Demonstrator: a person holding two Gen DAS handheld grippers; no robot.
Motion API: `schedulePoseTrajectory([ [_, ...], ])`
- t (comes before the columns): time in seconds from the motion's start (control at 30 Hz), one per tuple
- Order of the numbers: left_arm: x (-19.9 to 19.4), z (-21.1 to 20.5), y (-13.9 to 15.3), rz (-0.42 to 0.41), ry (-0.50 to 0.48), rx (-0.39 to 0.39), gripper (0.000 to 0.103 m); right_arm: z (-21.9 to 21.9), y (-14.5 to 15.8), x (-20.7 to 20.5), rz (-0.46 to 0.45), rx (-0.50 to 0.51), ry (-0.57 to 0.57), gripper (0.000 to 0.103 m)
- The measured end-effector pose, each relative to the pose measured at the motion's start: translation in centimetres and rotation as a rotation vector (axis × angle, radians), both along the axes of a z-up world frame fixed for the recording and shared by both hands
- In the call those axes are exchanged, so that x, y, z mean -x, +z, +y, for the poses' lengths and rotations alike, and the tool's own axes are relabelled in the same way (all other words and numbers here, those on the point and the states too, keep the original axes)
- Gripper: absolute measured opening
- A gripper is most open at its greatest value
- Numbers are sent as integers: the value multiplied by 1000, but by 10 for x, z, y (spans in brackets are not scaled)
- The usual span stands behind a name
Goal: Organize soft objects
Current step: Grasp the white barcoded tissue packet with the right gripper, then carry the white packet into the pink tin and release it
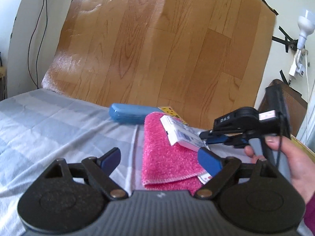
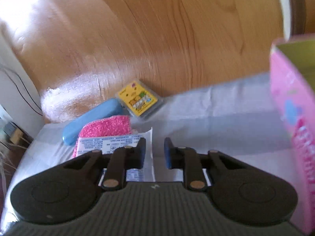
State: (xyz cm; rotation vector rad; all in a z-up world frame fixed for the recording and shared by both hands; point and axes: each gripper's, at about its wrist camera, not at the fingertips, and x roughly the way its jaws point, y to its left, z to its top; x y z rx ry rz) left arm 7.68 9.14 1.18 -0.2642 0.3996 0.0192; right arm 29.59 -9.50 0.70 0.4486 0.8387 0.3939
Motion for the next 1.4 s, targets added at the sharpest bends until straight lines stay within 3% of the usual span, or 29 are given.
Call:
schedulePoseTrajectory([
  [0.1, -1, 3, -1, 2, 0, 16, 88, -2, -3, 6, 33, -47, 11, 3],
  [0.27, 0, 14, -3, 4, 14, 83, 89, -3, 24, 45, -40, -63, 29, 3],
  [0.4, 3, 20, -4, 2, 10, 130, 89, -23, 39, 103, -117, -24, 61, 3],
  [0.53, 4, 14, -4, 7, -26, 115, 89, -63, 34, 171, -162, -5, 55, 3],
  [0.67, 4, -5, -2, 24, -103, 50, 89, -106, 22, 236, -164, 23, -14, 3],
  [0.8, 12, -37, -1, 63, -230, 70, 89, -153, 9, 285, -155, 105, -148, 4],
  [0.93, 19, -86, 1, 116, -400, 93, 89, -186, 2, 311, -169, 183, -239, 17],
  [0.97, 19, -100, 3, 132, -442, 87, 89, -192, 0, 313, -169, 174, -232, 29],
  [1.0, 20, -114, 5, 148, -479, 80, 89, -194, -1, 315, -175, 169, -215, 42],
  [1.13, 20, -158, 8, 208, -597, 61, 89, -177, 3, 326, -251, 226, -89, 50],
  [1.2, 19, -174, 5, 254, -634, 58, 89, -163, 1, 329, -276, 268, -20, 61],
  [1.33, 19, -201, -6, 323, -678, 22, 90, -141, -11, 323, -316, 387, 18, 65],
  [1.37, 22, -206, -9, 311, -678, 0, 90, -144, -11, 323, -325, 383, 26, 64],
  [1.4, 27, -212, -10, 299, -681, -28, 83, -142, -11, 321, -329, 367, 34, 52],
])
